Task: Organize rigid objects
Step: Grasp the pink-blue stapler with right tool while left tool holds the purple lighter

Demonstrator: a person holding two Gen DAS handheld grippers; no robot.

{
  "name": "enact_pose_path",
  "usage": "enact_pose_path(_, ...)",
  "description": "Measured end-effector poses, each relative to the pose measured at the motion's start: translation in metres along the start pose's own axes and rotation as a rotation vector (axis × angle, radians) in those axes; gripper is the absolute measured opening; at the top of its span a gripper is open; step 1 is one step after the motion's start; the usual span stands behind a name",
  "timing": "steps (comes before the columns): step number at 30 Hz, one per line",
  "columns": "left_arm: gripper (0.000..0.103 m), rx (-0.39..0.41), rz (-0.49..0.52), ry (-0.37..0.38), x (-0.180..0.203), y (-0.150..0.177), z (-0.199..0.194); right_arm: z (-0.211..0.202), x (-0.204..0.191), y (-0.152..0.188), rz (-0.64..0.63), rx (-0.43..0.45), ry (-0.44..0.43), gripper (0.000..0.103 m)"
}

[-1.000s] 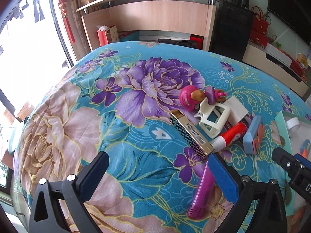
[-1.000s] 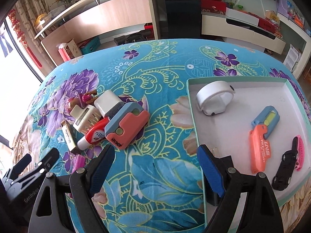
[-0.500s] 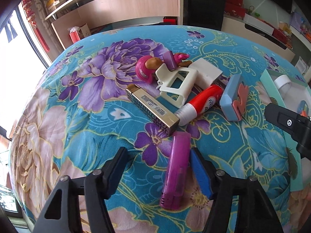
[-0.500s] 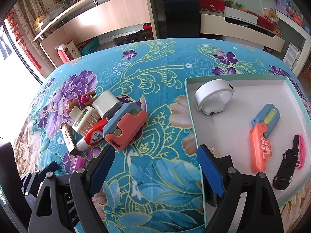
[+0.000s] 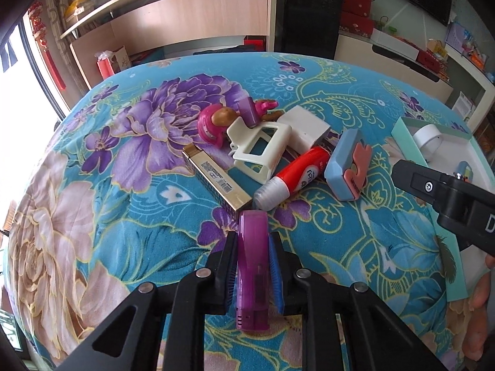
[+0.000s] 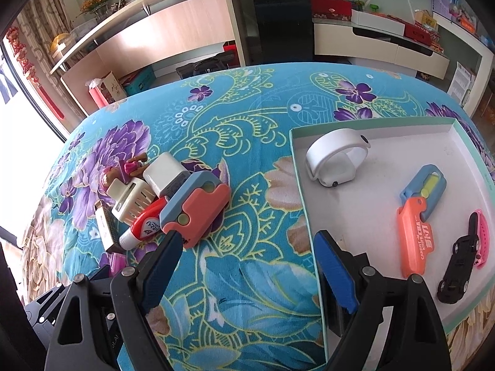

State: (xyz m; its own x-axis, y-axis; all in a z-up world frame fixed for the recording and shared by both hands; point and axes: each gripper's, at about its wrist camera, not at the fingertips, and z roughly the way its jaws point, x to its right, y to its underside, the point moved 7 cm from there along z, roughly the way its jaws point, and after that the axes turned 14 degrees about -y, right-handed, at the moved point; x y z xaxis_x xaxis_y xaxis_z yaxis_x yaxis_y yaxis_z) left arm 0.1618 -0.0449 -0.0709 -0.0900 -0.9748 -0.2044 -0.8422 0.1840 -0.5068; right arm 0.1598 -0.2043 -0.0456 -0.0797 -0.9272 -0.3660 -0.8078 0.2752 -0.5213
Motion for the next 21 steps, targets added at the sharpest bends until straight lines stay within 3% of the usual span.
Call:
enact_pose_path(6, 0.021, 0.045, -0.078, -0.003, -0.021, -0.012, -0.013, 0.004, -0.023, -0.006, -0.075, 0.035, -0.042, 0.087)
enact_pose_path(13, 0.021, 0.050, -0.137, -0.010, -0.038, -0.016, -0.013, 0.036, -0.038, -0.002, -0.117, -0.016, -0.072, 0.087)
enact_pose_path(21, 0.021, 0.041, -0.159, -0.009, -0.043, -0.016, -0.008, 0.062, -0.025, 0.000, -0.013, -0.049, -0.136, 0.087)
